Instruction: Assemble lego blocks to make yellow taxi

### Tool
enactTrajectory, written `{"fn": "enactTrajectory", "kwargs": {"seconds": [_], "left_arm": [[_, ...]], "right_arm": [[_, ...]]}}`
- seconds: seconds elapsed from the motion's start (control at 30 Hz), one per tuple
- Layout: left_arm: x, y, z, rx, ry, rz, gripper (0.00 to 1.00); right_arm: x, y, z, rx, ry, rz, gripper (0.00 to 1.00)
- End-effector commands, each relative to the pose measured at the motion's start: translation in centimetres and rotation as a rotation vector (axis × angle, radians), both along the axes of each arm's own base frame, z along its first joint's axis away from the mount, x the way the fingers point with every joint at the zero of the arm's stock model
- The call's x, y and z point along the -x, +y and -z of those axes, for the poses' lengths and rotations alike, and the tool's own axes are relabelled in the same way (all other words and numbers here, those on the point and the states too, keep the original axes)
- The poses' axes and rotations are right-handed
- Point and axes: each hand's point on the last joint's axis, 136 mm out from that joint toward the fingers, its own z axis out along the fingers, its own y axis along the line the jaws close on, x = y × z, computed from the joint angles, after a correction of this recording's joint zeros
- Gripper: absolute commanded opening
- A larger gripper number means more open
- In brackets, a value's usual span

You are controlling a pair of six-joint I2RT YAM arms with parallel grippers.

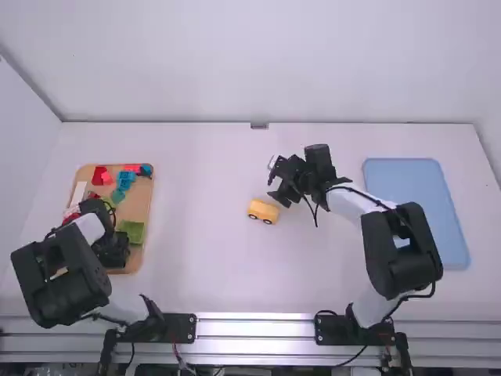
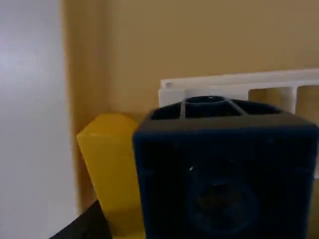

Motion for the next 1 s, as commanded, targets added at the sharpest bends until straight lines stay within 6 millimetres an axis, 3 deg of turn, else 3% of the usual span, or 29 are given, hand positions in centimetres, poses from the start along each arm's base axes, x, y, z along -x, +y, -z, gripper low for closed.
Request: {"fn": "enactTrajectory", "kwargs": {"seconds": [0.0, 0.17, 0.27, 0.47, 0.7, 0.77, 0.8, 0.97], "left_arm": [[0.7, -0.9, 0.6, 0.036, 0.014, -0.006, 0.39], [0.7, -1.0, 0.6, 0.039, 0.015, -0.01, 0.32], [0.9, -1.4, 0.7, 0.052, 0.017, -0.048, 0.18], [0.9, -1.3, 0.7, 0.051, 0.016, -0.056, 0.13], [1.1, -1.2, 0.6, 0.042, 0.022, -0.057, 0.27], [1.2, -1.0, 0.6, 0.03, 0.03, -0.057, 0.41], [1.2, -1.0, 0.6, 0.029, 0.032, -0.057, 0.43], [1.9, -0.4, 0.4, -0.006, 0.066, -0.059, 0.45]], "right_arm": [[0.2, 0.2, -0.4, -0.009, -0.007, -0.006, 0.98], [0.2, 0.2, -0.4, -0.01, -0.005, -0.005, 0.98], [0.2, 0.1, -0.4, -0.008, -0.005, -0.002, 0.98], [0.2, 0.1, -0.4, -0.008, -0.005, -0.002, 0.98], [0.2, 0.1, -0.4, -0.007, 0.0, -0.002, 0.98], [0.3, 0.1, -0.3, -0.004, 0.0, -0.004, 0.98], [0.3, 0.1, -0.3, -0.004, 0.0, -0.004, 0.98], [0.3, 0.1, -0.3, -0.004, 0.0, -0.005, 0.98]]}}
